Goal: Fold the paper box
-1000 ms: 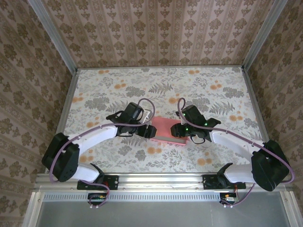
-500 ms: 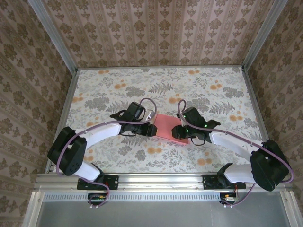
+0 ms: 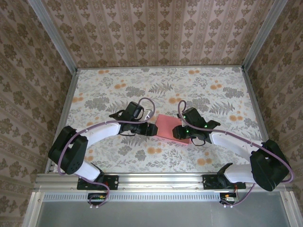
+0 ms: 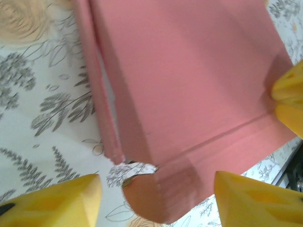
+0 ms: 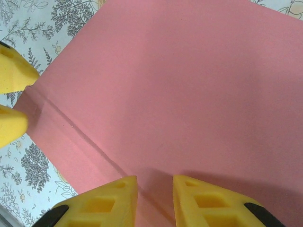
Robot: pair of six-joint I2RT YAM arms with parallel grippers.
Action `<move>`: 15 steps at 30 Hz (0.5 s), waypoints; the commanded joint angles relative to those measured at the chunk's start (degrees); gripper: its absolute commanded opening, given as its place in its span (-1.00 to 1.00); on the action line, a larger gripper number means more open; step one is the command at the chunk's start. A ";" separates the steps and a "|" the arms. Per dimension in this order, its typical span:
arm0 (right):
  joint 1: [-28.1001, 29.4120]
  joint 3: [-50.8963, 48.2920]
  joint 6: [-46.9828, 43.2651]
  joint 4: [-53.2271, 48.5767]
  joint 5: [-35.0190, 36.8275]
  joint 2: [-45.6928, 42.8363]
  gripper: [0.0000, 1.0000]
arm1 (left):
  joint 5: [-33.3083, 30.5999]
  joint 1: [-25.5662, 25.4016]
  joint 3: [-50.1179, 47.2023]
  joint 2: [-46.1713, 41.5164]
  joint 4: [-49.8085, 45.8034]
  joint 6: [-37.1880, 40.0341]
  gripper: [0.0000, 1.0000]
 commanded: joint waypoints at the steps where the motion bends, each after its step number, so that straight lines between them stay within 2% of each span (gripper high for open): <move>1: -0.14 0.15 -0.58 -2.17 1.91 -1.59 -0.43 | -0.97 1.41 -0.41 -1.26 -4.46 1.68 0.34; 4: -0.22 0.72 -0.31 -3.52 2.75 -2.88 -0.30 | -0.17 2.63 -0.07 -1.85 -3.98 2.33 0.33; 8: -0.23 1.17 1.41 -5.96 4.60 -5.91 0.04 | 1.97 2.46 2.37 -0.12 -3.64 3.81 0.32; 15: -1.61 0.66 8.99 -13.37 9.89 -12.09 0.09 | 1.94 2.34 6.68 3.61 -4.73 5.32 0.27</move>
